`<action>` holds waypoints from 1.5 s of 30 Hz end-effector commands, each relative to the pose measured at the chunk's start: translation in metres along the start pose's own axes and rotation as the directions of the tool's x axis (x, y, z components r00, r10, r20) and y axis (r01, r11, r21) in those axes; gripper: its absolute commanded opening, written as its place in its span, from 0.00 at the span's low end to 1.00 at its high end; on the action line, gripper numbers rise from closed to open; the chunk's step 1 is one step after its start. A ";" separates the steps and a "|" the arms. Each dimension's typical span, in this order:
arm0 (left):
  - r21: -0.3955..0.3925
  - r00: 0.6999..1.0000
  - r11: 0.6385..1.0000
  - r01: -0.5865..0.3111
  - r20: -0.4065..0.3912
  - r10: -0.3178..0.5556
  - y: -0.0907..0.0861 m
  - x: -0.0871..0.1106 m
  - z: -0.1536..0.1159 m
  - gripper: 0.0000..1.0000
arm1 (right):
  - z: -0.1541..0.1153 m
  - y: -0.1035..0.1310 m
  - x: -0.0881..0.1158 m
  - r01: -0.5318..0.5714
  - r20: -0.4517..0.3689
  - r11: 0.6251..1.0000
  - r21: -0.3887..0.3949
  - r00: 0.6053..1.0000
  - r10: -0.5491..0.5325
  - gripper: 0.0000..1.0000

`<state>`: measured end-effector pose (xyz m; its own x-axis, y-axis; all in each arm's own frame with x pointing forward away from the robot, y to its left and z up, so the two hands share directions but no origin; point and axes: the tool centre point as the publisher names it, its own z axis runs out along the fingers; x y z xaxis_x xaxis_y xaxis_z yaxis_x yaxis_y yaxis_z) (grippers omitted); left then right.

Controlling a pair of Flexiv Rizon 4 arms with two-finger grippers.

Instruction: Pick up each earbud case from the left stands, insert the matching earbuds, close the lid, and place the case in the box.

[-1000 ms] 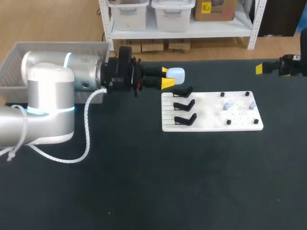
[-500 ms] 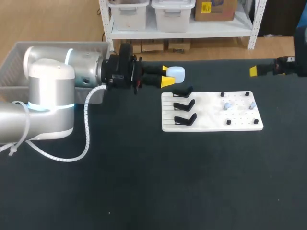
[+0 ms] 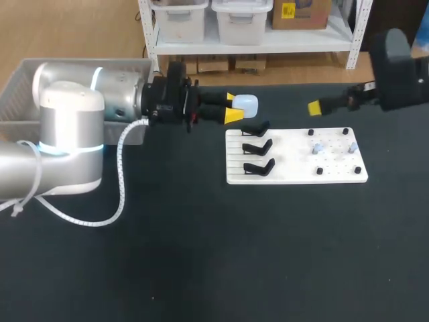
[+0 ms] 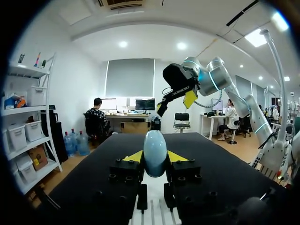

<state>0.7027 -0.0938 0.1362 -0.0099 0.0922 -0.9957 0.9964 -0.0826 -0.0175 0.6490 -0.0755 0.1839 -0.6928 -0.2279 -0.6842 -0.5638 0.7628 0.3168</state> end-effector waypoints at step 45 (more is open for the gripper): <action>-0.005 1.000 1.000 -0.002 0.001 0.002 0.001 0.005 0.003 0.00 | 0.106 0.045 -0.022 -0.006 -0.188 0.997 -0.082 0.982 -0.009 1.00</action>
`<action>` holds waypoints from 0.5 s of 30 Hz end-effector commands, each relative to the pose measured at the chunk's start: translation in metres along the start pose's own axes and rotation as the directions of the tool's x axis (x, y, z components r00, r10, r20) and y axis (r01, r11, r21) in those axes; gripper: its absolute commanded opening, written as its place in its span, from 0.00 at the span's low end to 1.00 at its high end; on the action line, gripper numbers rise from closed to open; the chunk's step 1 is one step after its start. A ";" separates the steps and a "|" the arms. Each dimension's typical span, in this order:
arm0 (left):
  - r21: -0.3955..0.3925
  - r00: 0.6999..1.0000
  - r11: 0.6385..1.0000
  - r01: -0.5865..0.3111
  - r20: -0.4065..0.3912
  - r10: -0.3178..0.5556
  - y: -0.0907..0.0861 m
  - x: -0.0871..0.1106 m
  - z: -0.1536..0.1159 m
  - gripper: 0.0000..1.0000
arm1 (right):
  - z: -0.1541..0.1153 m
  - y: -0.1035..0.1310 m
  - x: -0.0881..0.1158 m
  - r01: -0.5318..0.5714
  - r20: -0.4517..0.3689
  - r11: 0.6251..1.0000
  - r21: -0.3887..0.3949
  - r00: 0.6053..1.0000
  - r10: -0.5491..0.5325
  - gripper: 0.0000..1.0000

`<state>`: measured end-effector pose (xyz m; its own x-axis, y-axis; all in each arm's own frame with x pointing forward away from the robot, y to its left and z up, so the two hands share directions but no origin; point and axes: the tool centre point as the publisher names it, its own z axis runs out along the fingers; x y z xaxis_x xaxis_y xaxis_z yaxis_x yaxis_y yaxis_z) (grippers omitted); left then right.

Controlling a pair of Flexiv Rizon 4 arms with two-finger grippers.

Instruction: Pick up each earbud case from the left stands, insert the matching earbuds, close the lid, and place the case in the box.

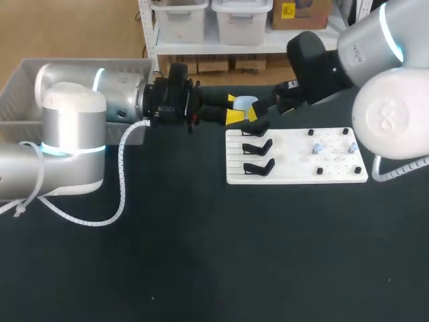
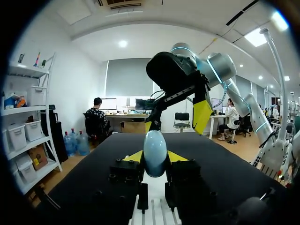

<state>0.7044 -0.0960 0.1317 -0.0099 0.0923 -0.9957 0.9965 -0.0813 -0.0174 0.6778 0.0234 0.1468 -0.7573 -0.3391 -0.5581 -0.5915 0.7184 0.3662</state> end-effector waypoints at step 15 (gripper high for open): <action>-0.004 1.000 1.000 -0.002 0.001 0.002 -0.001 0.001 0.000 0.00 | 0.018 -0.012 -0.015 0.003 -0.017 1.000 0.007 1.000 -0.003 1.00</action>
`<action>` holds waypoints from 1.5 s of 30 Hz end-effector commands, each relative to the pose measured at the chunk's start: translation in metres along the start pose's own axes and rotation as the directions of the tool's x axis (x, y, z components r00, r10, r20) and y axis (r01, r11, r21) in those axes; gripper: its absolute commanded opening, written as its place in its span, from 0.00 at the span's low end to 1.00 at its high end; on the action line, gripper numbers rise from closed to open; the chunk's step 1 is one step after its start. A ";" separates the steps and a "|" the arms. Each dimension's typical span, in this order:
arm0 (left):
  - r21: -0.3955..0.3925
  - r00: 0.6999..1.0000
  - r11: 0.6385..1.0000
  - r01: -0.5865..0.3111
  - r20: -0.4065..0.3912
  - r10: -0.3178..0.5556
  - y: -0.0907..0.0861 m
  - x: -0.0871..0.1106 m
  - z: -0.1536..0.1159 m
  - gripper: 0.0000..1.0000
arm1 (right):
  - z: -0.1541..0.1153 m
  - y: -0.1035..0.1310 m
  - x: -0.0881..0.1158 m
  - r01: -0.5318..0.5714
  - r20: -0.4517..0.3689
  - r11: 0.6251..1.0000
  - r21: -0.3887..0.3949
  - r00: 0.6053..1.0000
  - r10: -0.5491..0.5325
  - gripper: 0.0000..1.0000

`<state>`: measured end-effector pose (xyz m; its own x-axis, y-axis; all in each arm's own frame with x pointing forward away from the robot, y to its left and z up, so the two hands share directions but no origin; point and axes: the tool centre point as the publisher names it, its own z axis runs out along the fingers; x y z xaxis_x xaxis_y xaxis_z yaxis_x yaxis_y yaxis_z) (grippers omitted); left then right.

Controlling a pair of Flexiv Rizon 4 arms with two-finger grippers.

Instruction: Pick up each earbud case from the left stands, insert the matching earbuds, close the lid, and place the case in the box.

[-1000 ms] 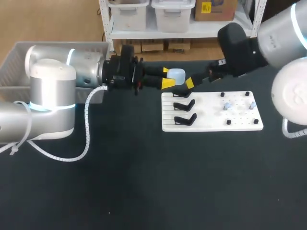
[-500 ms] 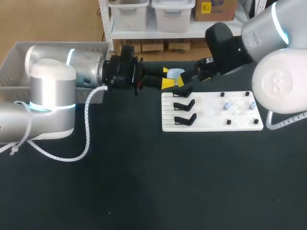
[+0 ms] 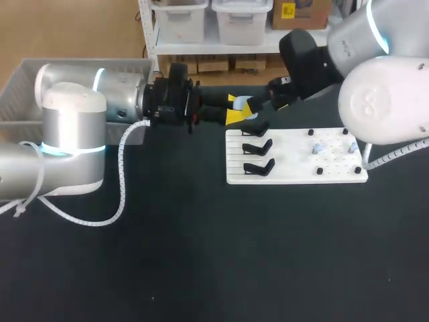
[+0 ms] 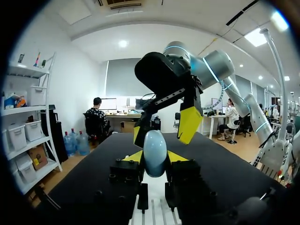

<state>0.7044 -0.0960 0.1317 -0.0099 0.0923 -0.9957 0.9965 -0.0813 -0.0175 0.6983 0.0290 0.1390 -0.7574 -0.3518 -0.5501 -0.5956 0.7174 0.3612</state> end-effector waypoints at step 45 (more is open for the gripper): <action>-0.004 1.000 1.000 -0.003 -0.001 0.003 -0.001 0.002 0.001 0.00 | -0.095 -0.087 0.020 0.218 -0.165 0.839 0.499 0.974 -0.155 1.00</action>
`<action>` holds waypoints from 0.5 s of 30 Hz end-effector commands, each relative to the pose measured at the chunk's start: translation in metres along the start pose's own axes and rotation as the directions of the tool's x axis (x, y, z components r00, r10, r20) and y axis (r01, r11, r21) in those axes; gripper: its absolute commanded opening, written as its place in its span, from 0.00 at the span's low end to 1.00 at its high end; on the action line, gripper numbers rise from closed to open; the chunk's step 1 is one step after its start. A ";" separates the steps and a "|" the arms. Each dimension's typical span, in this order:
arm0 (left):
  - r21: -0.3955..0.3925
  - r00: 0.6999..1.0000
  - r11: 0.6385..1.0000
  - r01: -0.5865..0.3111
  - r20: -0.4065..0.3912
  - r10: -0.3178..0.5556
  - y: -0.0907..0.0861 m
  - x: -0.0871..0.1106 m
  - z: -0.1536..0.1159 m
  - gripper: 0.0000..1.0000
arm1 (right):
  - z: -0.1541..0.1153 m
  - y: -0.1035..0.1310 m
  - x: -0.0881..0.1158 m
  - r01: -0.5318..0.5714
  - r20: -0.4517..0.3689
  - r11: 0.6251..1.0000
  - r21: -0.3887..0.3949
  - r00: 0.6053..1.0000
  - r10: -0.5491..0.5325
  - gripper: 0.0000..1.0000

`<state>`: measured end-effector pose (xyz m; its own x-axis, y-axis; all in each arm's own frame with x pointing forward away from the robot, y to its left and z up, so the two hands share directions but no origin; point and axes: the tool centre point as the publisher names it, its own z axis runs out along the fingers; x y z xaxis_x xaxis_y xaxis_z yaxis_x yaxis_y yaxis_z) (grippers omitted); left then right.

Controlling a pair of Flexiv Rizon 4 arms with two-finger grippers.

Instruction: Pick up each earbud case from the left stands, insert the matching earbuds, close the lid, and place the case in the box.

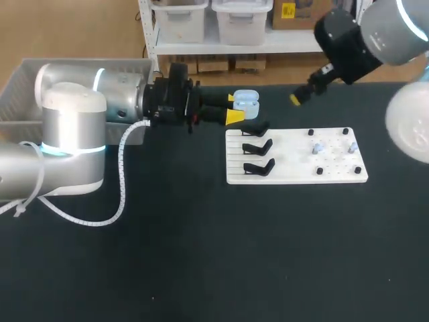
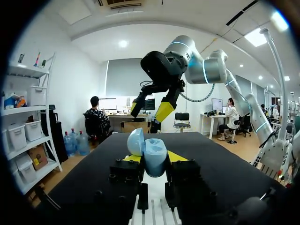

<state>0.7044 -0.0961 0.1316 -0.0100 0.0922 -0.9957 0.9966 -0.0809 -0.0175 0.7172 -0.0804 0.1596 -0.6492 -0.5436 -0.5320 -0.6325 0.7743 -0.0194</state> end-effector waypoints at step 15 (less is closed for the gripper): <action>-0.014 0.999 0.999 -0.045 0.012 0.045 -0.011 0.003 0.009 0.00 | 0.006 -0.055 0.069 -0.069 -0.189 0.970 0.233 0.975 0.115 1.00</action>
<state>0.6981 -0.1034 0.1291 0.0314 0.0811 -0.9962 0.9959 -0.0869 0.0243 0.7084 -0.1569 0.1265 -0.7867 -0.5042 -0.3562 -0.4844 0.8618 -0.1501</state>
